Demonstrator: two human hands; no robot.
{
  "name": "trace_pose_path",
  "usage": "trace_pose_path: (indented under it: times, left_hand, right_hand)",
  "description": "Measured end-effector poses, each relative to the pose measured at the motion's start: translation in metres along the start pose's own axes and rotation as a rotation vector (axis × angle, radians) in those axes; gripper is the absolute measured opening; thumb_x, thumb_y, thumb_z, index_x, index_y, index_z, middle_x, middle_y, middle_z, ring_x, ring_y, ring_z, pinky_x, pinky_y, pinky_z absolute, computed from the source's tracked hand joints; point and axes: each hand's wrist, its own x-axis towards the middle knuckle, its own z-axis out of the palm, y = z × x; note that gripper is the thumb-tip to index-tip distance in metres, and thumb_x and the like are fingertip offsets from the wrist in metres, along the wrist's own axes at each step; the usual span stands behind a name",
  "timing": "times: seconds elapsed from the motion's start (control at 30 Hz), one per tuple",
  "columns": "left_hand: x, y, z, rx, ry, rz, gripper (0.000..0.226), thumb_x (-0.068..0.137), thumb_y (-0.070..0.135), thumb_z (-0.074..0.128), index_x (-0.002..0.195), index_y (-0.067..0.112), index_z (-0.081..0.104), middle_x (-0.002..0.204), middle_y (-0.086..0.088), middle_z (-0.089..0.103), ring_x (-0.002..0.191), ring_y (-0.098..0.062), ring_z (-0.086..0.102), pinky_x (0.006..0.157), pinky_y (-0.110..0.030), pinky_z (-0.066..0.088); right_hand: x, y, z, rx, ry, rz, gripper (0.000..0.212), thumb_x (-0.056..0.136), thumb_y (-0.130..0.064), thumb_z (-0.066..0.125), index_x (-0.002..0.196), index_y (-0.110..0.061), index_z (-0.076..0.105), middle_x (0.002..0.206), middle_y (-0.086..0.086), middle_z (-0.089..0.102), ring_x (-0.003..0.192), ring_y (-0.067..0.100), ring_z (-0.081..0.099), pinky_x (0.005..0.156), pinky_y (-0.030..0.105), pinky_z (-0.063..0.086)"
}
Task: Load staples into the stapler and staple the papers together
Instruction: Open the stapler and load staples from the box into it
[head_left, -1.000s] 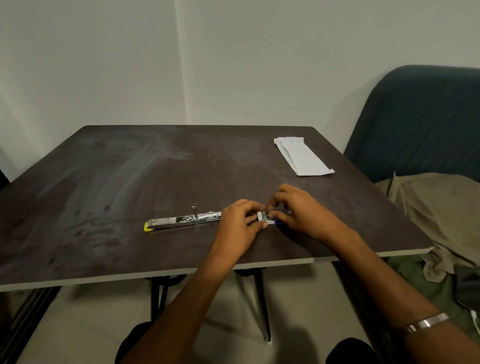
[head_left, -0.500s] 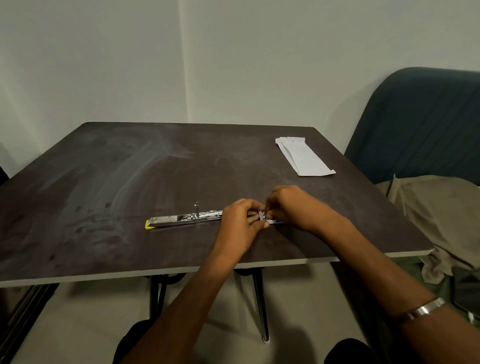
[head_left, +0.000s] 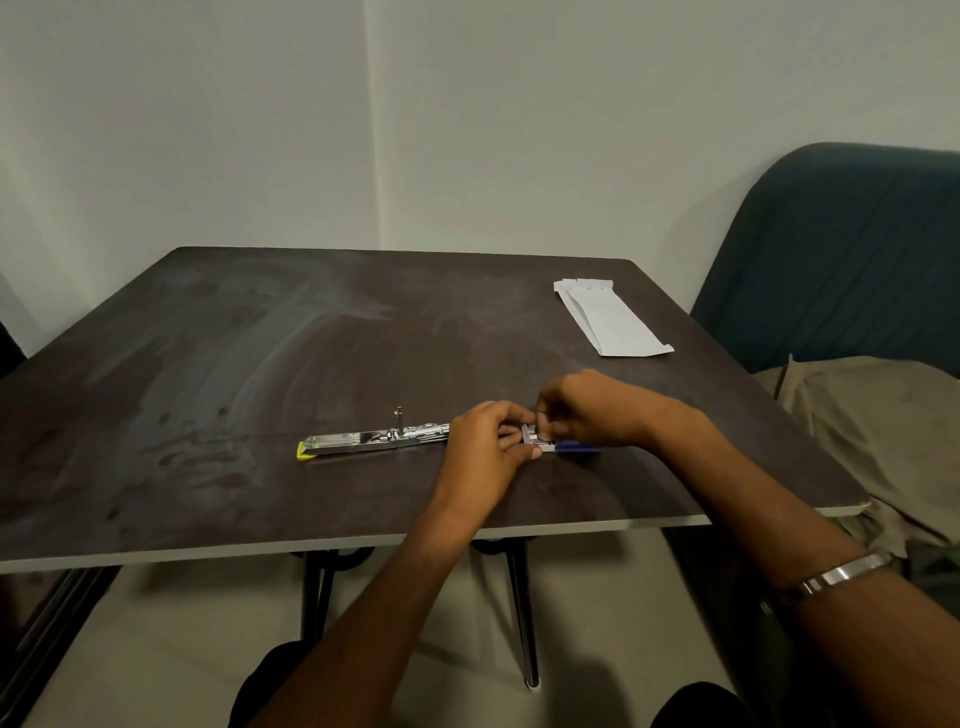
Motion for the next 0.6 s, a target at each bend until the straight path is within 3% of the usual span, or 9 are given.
trace_pose_path:
  times: [0.3,0.6]
  left_hand:
    - [-0.001,0.002,-0.001,0.003,-0.008,-0.006,0.028,0.07,-0.005,0.077,0.095,0.005,0.07,0.099,-0.002,0.062,0.08,0.0,0.059,0.072,-0.001,0.05]
    - [0.0,0.0,0.0,0.027,0.018,-0.034,0.028,0.071,-0.004,0.077,0.097,0.001,0.069,0.106,-0.015,0.066,0.093,-0.015,0.063,0.073,-0.004,0.052]
  right_hand:
    - [-0.001,0.002,0.0,0.064,0.004,-0.013,0.013,0.09,-0.016,0.063,0.102,-0.014,0.066,0.097,0.001,0.069,0.089,0.014,0.064,0.08,0.021,0.047]
    - [0.0,-0.008,0.002,-0.049,0.089,-0.033,0.022,0.09,-0.016,0.064,0.11,-0.01,0.071,0.105,0.01,0.072,0.094,0.023,0.067,0.087,0.031,0.052]
